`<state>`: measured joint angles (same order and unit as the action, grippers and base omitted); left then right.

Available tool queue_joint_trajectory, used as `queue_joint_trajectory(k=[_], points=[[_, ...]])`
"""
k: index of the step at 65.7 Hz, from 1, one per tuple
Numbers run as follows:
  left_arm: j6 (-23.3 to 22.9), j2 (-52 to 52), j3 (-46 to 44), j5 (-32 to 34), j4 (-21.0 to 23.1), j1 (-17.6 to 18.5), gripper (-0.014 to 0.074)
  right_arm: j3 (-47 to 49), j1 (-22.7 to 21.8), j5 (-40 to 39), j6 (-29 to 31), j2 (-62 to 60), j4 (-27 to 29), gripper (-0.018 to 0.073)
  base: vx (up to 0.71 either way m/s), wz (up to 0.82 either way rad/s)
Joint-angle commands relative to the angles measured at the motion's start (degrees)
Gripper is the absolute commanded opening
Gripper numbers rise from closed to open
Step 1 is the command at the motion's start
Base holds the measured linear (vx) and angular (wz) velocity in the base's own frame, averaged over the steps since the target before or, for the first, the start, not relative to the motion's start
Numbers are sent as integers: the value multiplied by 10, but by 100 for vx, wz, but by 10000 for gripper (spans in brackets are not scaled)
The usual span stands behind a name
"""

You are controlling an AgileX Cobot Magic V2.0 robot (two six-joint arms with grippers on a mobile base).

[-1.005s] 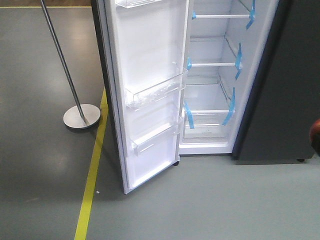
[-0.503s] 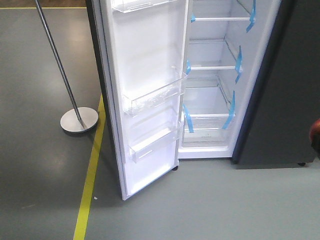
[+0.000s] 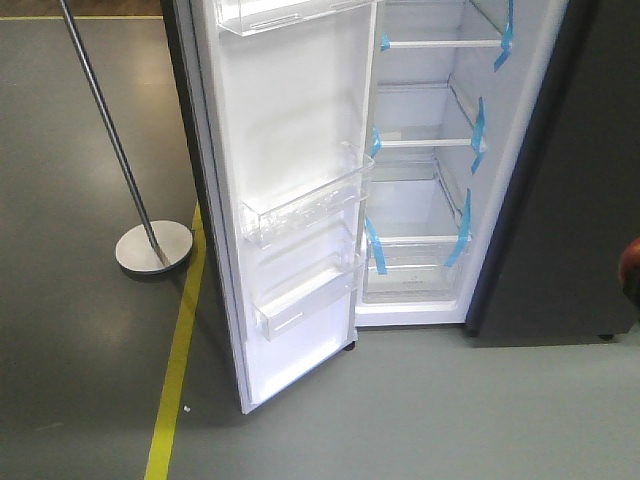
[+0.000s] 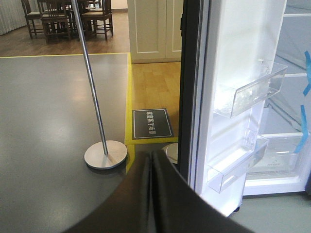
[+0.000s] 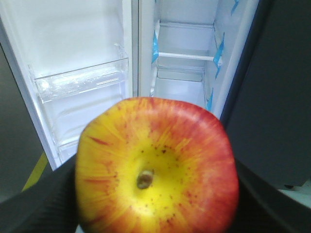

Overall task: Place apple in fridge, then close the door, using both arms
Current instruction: 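Move closer to the refrigerator interior with the apple held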

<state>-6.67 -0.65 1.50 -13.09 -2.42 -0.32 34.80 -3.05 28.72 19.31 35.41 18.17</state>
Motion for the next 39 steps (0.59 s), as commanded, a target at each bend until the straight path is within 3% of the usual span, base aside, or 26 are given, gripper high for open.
queue_joint_trajectory(k=[1, 39], points=[[-2, -8, 11, 42, 5, 4, -6, 16, -1, -50, 4, -2, 4, 188, 7, 0], [-2, -8, 11, 42, 5, 4, -6, 16, -1, -50, 4, -2, 4, 188, 7, 2]])
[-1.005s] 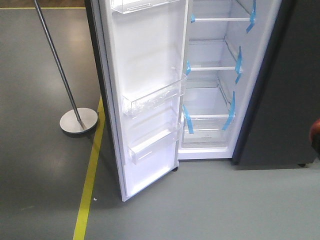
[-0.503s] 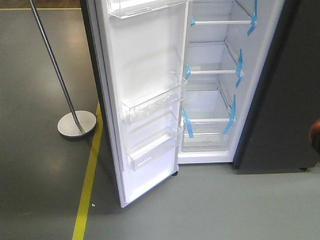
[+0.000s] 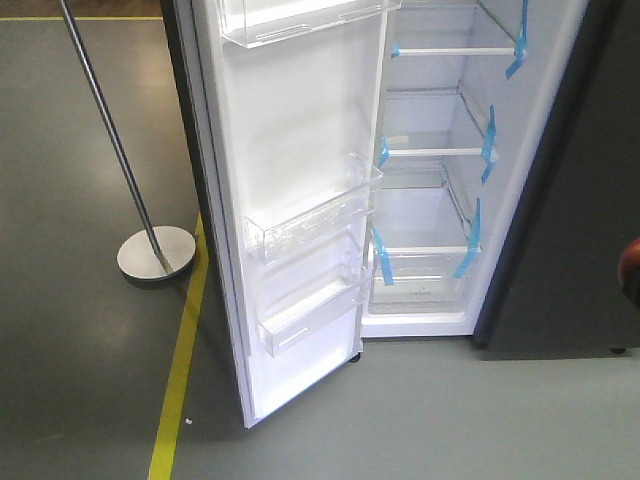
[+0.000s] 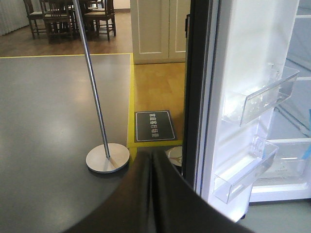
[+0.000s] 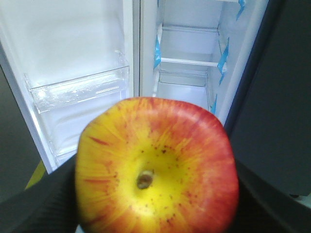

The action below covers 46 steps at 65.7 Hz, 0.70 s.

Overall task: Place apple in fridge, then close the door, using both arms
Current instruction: 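Move closer to the refrigerator interior with the apple held, then drive up to the open door, keeping the apple in the right gripper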

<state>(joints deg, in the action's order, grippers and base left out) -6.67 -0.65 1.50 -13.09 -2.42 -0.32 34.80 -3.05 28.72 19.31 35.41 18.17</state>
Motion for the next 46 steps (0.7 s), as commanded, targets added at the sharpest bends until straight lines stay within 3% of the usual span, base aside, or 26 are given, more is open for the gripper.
queue_joint_trajectory(k=[1, 46], points=[[-2, -8, 11, 42, 5, 4, -6, 16, -1, -50, 4, -2, 4, 188, 7, 3], [-2, -8, 11, 42, 5, 4, -6, 16, -1, -50, 4, -2, 4, 188, 6, 5]])
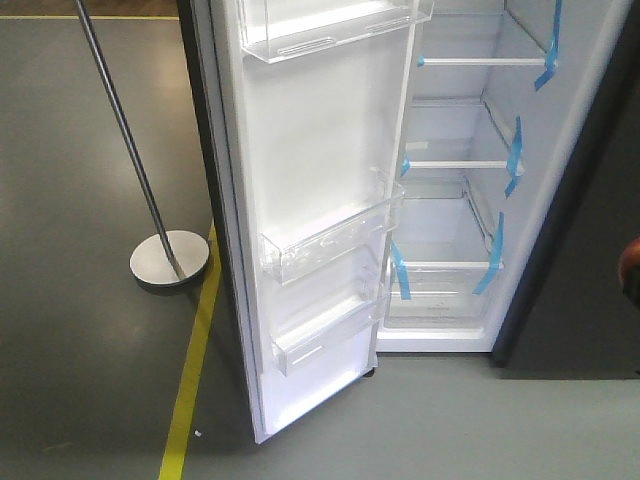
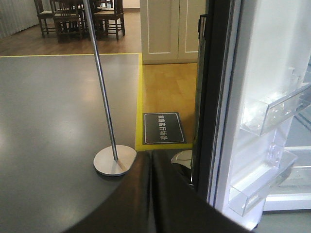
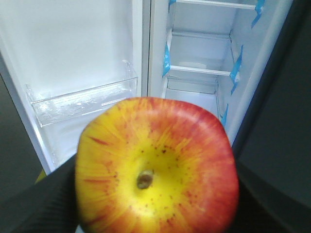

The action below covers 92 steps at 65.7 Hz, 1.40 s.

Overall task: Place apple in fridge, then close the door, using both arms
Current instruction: 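Drive up to the open door, keeping the apple in the right gripper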

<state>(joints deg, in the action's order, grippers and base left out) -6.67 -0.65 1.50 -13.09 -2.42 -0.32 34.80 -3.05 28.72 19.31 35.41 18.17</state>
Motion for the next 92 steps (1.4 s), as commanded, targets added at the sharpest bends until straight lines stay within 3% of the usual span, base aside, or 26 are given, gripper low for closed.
queue_joint_trajectory(k=[1, 92], points=[[-2, -8, 11, 42, 5, 4, -6, 16, -1, -50, 4, -2, 4, 188, 6, 3], [-2, -8, 11, 42, 5, 4, -6, 16, -1, -50, 4, -2, 4, 188, 7, 0]])
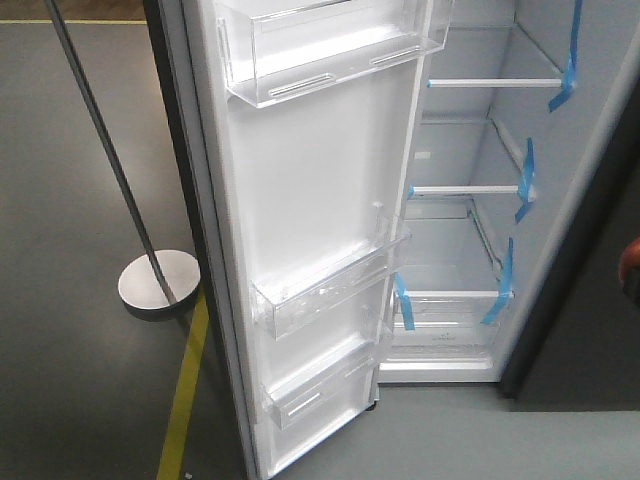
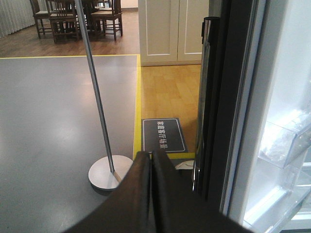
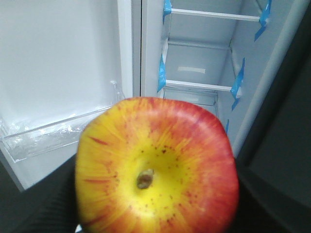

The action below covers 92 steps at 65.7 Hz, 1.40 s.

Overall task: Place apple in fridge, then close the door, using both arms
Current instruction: 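Drive up to the open door, keeping the apple in the right gripper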

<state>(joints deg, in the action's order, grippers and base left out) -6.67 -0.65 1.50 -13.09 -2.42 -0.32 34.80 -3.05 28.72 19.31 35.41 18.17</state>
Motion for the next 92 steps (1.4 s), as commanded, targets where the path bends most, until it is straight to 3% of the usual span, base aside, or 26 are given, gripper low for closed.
queue_joint_trajectory(k=[1, 92], points=[[-2, -8, 11, 42, 5, 4, -6, 16, -1, -50, 4, -2, 4, 188, 6, -1], [-2, -8, 11, 42, 5, 4, -6, 16, -1, -50, 4, -2, 4, 188, 4, -1]])
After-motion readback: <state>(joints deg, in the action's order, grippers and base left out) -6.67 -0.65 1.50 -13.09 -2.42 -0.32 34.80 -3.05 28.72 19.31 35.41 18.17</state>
